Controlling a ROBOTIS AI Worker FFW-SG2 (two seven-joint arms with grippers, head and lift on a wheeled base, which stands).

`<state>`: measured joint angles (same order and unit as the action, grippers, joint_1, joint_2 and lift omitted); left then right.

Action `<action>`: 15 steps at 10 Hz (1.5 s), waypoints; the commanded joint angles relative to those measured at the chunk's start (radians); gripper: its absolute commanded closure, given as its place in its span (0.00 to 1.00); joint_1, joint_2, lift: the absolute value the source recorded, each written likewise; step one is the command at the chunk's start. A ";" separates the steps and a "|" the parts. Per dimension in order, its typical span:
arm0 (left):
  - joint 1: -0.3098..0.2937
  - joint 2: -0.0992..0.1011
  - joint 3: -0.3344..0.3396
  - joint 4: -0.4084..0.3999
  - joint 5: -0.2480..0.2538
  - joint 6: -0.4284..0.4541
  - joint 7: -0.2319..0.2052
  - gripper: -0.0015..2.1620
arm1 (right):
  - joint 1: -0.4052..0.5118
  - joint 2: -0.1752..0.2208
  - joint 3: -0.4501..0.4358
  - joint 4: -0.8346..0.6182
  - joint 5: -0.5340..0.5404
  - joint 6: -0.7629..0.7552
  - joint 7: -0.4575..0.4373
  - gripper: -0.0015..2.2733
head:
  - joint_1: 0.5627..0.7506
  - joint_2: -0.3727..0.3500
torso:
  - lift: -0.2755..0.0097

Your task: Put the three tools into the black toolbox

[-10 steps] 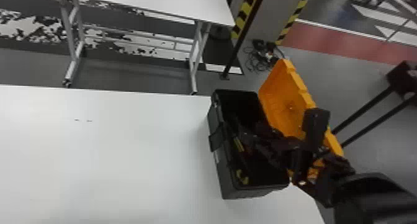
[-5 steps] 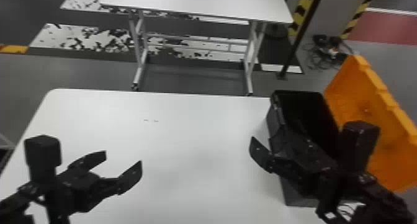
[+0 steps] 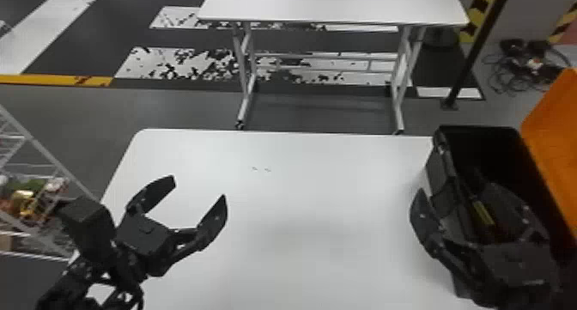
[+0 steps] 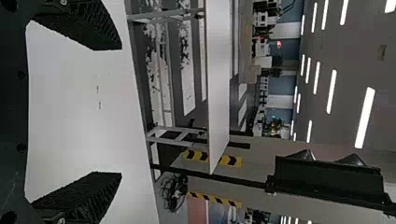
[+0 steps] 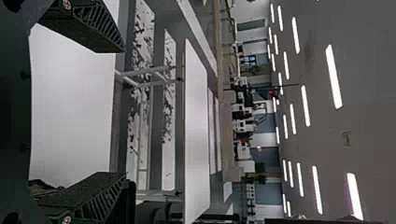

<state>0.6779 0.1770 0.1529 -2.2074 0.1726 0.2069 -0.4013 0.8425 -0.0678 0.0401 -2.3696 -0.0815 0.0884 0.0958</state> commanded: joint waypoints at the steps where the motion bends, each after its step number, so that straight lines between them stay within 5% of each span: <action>1: 0.043 0.015 0.008 -0.005 0.044 -0.085 -0.021 0.02 | 0.055 0.003 0.011 0.061 0.011 -0.190 -0.015 0.03 | 0.70 0.61 | 0.79; 4: 0.104 0.012 -0.013 -0.003 0.048 -0.146 -0.030 0.04 | 0.096 0.008 -0.005 0.141 0.008 -0.319 -0.030 0.03 | 0.70 0.58 | 0.79; 7: 0.164 0.009 -0.044 0.020 0.045 -0.229 0.035 0.04 | 0.121 0.008 -0.025 0.251 -0.001 -0.479 -0.053 0.03 | 0.70 0.51 | 0.79; 9: 0.189 0.007 -0.001 0.058 0.090 -0.293 0.048 0.04 | 0.142 0.008 -0.049 0.302 -0.012 -0.565 -0.053 0.03 | 0.70 0.50 | 0.79; 10: 0.204 0.007 0.017 0.092 0.111 -0.370 0.047 0.04 | 0.152 0.008 -0.055 0.306 -0.017 -0.595 -0.059 0.03 | 0.70 0.51 | 0.79; 15: 0.246 -0.007 0.054 0.080 0.160 -0.407 0.071 0.04 | 0.165 0.008 -0.055 0.306 -0.017 -0.635 -0.068 0.03 | 0.70 0.60 | 0.79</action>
<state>0.9209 0.1726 0.2030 -2.1268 0.3299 -0.1999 -0.3298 1.0071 -0.0598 -0.0156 -2.0632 -0.0982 -0.5463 0.0269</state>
